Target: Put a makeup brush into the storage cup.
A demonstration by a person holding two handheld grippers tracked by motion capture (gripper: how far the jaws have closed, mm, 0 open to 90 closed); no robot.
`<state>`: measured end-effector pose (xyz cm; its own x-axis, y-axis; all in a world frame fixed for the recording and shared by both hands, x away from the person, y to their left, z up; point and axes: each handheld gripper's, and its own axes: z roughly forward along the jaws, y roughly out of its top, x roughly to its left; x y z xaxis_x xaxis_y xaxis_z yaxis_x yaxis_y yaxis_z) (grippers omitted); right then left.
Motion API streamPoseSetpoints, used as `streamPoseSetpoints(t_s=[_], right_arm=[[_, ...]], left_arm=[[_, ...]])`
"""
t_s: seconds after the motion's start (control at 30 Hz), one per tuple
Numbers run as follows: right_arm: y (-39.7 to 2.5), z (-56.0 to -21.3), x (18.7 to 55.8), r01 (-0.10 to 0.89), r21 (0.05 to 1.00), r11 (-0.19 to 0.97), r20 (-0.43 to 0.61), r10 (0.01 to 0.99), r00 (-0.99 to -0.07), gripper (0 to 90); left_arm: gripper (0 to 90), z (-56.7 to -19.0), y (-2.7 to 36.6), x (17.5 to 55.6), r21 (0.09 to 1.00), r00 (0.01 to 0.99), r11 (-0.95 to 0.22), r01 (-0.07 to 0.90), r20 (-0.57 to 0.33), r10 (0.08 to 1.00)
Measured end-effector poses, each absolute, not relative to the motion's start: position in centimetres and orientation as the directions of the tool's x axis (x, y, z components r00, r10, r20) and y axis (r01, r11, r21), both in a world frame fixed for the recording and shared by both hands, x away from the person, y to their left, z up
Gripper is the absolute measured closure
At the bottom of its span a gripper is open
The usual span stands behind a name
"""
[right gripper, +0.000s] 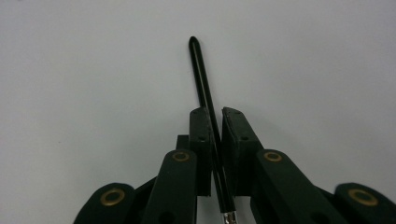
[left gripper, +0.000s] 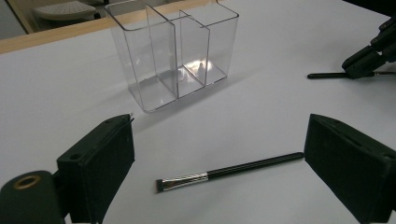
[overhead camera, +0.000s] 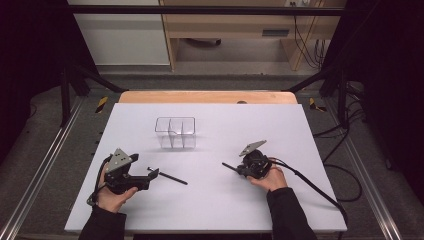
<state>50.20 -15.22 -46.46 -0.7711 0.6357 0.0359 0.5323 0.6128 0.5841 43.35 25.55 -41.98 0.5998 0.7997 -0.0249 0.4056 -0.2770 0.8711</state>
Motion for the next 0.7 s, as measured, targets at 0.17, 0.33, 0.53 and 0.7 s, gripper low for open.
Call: streamPoseSetpoints(t_s=[0.17,0.33,0.53,0.7], right_arm=[[-14.9,-46.5,49.6,0.553,0.586,0.593,0.048,0.656,-0.754,83.8],[-14.8,-46.5,49.6,0.557,0.585,0.589,0.029,0.671,-0.741,73.5],[-15.3,-44.8,49.4,0.555,0.587,0.589,0.012,0.679,-0.734,65.3],[-15.2,-43.6,49.4,0.576,0.525,0.626,0.005,0.675,-0.738,61.6]], left_arm=[[7.8,-42.0,25.5,43.3,0.87,0.602,-0.281,0.406,-0.023,0.798],[7.8,-42.0,25.5,43.3,0.87,0.603,-0.281,0.406,-0.024,0.797],[7.8,-41.9,25.5,43.3,0.871,0.604,-0.277,0.405,-0.027,0.797],[7.8,-41.9,25.5,43.3,0.871,0.606,-0.278,0.406,-0.029,0.795]])
